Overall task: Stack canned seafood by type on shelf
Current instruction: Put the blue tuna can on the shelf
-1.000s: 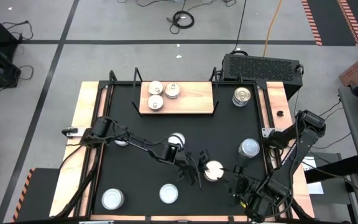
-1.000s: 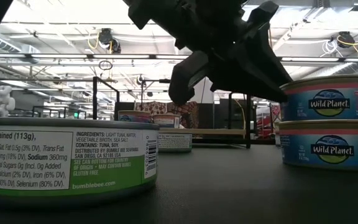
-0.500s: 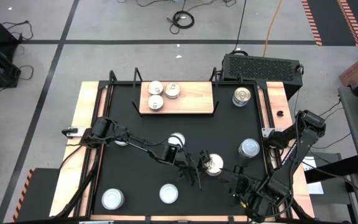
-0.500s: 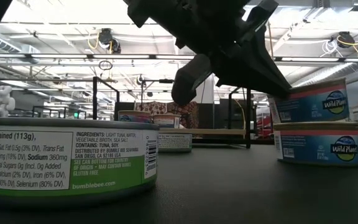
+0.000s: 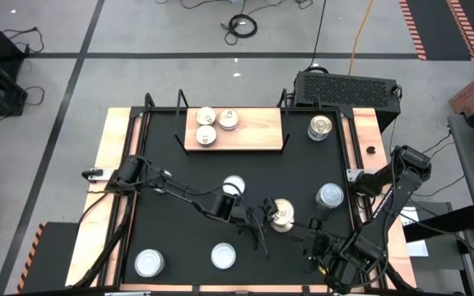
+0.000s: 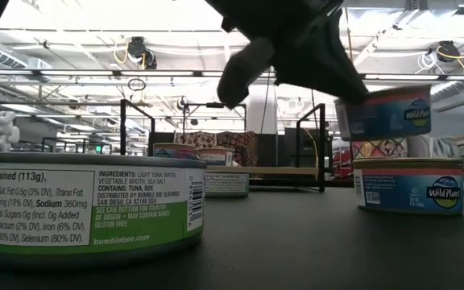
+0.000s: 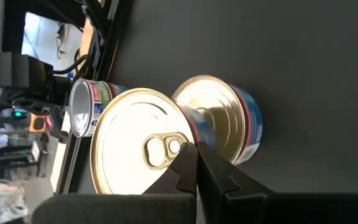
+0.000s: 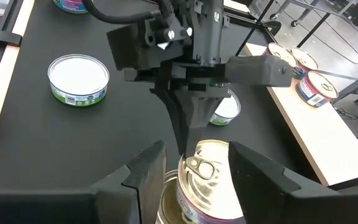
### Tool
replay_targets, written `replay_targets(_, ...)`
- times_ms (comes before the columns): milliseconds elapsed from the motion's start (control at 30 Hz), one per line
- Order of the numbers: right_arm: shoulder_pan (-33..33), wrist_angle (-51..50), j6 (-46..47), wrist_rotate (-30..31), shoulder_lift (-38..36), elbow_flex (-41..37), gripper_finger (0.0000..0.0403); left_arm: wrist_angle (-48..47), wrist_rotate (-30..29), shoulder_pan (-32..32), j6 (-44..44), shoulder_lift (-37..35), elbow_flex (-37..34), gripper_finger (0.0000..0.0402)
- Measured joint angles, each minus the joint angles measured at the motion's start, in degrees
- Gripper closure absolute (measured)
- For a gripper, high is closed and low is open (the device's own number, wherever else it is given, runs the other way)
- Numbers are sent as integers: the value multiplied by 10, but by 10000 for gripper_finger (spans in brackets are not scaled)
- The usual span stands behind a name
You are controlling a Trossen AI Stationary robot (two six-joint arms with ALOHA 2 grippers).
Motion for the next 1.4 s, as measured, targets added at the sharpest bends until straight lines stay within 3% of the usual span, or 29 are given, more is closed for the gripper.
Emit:
replay_targets(200, 2, 3, 1, -1, 0, 0, 234, -15, -4, 1, -35, -34, 3, 401)
replay_targets(500, 2, 4, 1, -1, 0, 0, 234, -153, -6, 28, -118, -134, 3, 402)
replay_targets(967, 2, 15, 4, -3, 0, -20, 234, -268, -19, 167, -241, -311, -89, 401)
replay_targets(1200, 2, 23, 3, -2, 0, -20, 234, -270, 4, 253, -257, -341, -132, 401)
replay_targets(1400, 2, 24, 2, -2, 0, -20, 234, -188, 24, 291, -241, -338, -204, 401)
